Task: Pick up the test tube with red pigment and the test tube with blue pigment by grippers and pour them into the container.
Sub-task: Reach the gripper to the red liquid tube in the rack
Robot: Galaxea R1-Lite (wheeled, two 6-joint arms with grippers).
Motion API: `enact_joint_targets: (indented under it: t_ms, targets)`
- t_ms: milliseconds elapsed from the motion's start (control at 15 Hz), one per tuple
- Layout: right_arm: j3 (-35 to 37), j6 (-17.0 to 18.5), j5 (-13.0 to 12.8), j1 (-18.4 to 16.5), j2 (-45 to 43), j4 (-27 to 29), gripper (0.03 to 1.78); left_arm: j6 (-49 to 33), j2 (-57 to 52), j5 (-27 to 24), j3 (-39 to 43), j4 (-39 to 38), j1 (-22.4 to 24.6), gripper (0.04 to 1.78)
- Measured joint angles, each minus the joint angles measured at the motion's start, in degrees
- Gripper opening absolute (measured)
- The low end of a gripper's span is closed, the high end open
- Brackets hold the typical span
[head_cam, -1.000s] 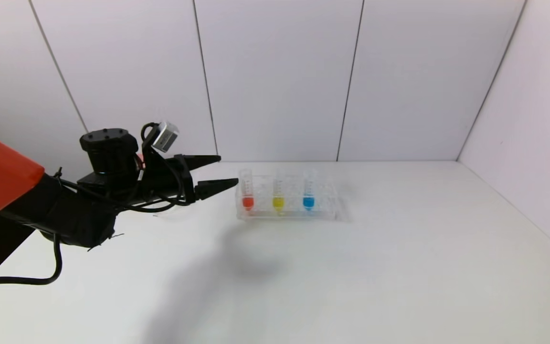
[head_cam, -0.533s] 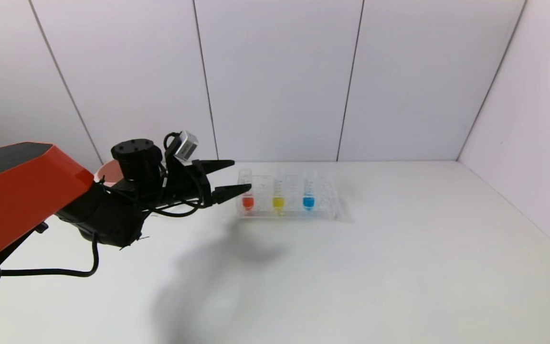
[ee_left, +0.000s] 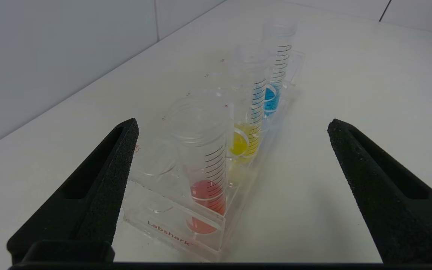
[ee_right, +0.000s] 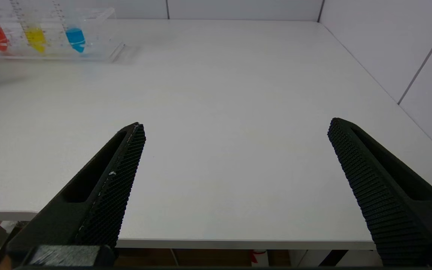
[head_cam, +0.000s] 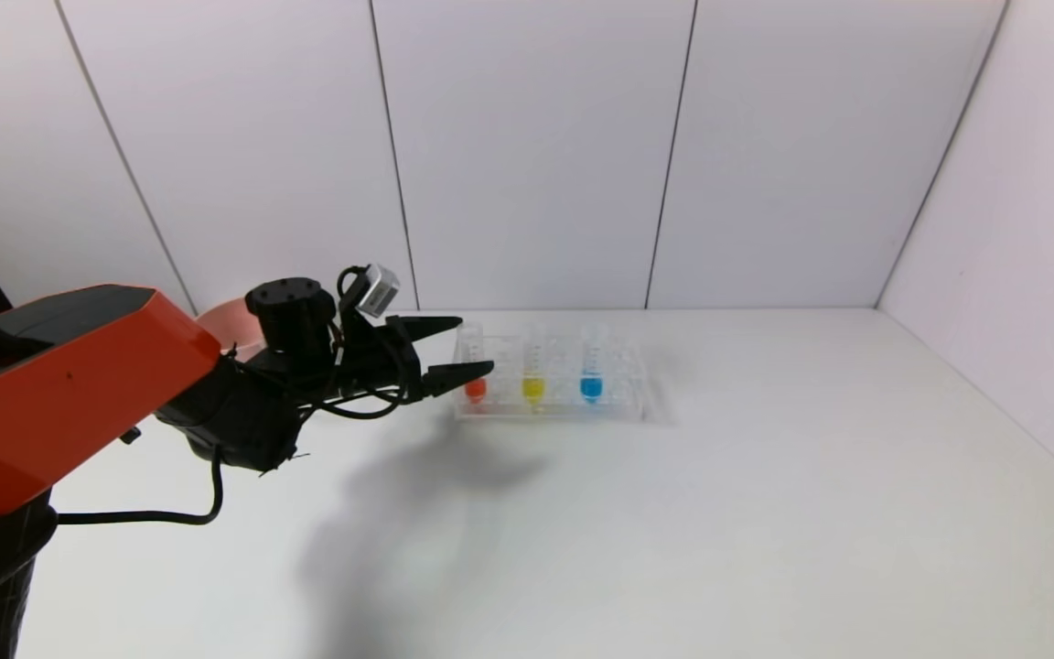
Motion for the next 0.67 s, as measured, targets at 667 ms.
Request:
enact_joint_targets:
  t_ms: [667]
  targets:
    - [0.00, 0.00, 0.00, -0.05, 0.00, 0.00, 1.77, 0.00, 3.52, -0.18, -4.83, 2.28, -0.20, 1.76]
